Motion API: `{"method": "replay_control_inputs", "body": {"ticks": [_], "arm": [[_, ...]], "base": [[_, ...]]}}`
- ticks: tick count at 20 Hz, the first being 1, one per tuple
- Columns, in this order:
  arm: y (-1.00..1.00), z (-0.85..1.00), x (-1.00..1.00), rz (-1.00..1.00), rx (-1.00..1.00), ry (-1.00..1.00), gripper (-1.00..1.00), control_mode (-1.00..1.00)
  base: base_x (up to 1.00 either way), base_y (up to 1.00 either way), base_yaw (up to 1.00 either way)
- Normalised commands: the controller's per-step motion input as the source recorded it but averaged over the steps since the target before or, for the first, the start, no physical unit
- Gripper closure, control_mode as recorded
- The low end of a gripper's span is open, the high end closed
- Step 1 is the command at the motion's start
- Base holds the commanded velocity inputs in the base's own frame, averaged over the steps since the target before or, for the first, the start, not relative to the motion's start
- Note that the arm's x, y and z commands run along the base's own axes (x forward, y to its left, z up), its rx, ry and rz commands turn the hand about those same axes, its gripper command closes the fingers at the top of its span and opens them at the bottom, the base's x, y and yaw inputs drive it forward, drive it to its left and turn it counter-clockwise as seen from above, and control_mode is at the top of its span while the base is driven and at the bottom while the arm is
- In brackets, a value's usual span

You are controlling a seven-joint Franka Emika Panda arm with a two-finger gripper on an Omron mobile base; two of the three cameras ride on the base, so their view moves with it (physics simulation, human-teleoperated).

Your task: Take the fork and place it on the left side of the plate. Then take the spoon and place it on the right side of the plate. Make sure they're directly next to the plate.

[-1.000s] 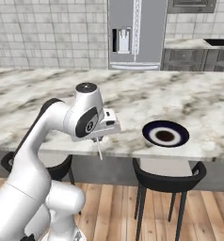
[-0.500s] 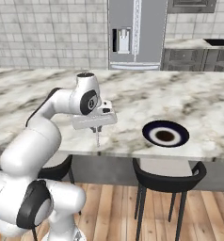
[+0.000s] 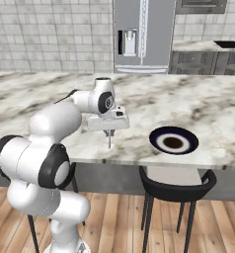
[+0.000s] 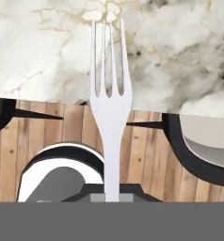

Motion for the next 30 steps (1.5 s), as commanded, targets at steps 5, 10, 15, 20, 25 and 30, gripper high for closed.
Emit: {"method": "replay_control_inputs", "body": {"ticks": [5, 10, 15, 20, 25, 30], "arm": [[-0.23, -0.54, 0.65, -0.08, 0.00, 0.04, 1.00, -1.00], [-0.25, -0.42, 0.60, -0.04, 0.00, 0.00, 1.00, -1.00], [-0.26, -0.38, 0.62, -0.01, 0.00, 0.00, 1.00, -1.00], [-0.26, -0.38, 0.60, 0.00, 0.00, 0.00, 1.00, -1.00], [-0.22, -0.34, 0.56, 0.00, 0.00, 0.00, 1.00, -1.00], [-0.11, -0.27, 0.39, 0.00, 0.01, 0.00, 1.00, -1.00]], "base": [[0.00, 0.00, 0.00], [0.00, 0.00, 0.00], [0.00, 0.00, 0.00], [0.00, 0.00, 0.00], [0.00, 0.00, 0.00], [0.00, 0.00, 0.00]]}}
